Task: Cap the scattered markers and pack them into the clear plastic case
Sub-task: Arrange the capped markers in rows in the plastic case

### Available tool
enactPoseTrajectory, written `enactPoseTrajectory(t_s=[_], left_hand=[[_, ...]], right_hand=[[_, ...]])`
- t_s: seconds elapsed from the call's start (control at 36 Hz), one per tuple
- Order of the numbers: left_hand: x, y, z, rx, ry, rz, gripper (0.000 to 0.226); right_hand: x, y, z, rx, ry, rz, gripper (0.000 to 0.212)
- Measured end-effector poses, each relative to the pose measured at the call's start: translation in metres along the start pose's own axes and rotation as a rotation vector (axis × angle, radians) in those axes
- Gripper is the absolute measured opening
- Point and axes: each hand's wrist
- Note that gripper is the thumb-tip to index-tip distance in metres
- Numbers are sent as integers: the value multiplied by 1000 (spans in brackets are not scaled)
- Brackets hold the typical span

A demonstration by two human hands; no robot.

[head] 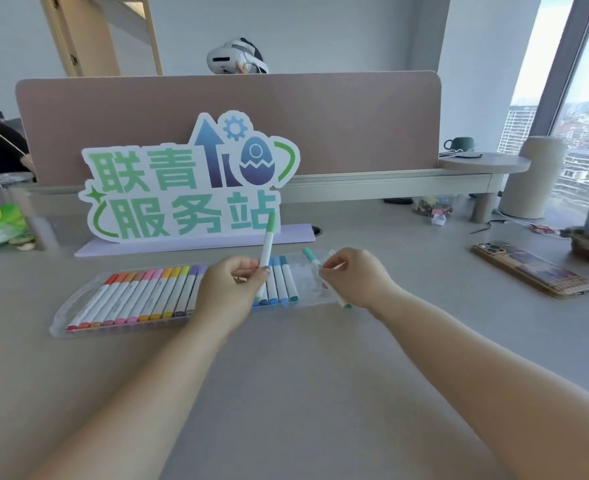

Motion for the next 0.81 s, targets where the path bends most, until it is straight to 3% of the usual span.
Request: enactPoseTrajectory(t_s=[0.25, 0.58, 0.81], left_hand=[[-9, -7, 16, 131, 51, -8, 11], [-10, -9, 18, 112, 36, 0, 6], [-8, -9, 17, 67, 13, 3, 8]], right_hand=[[-32, -41, 13, 277, 14, -73, 15], [-33, -54, 9, 487, 196, -159, 27], [-23, -47, 14, 731, 292, 30, 48]])
Point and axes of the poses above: each hand's wrist, its own x-axis away from the middle knuckle, its own y-axis out of the back of the hand, z = x × y, and after that the axes turned 4 degrees about y, right-handed
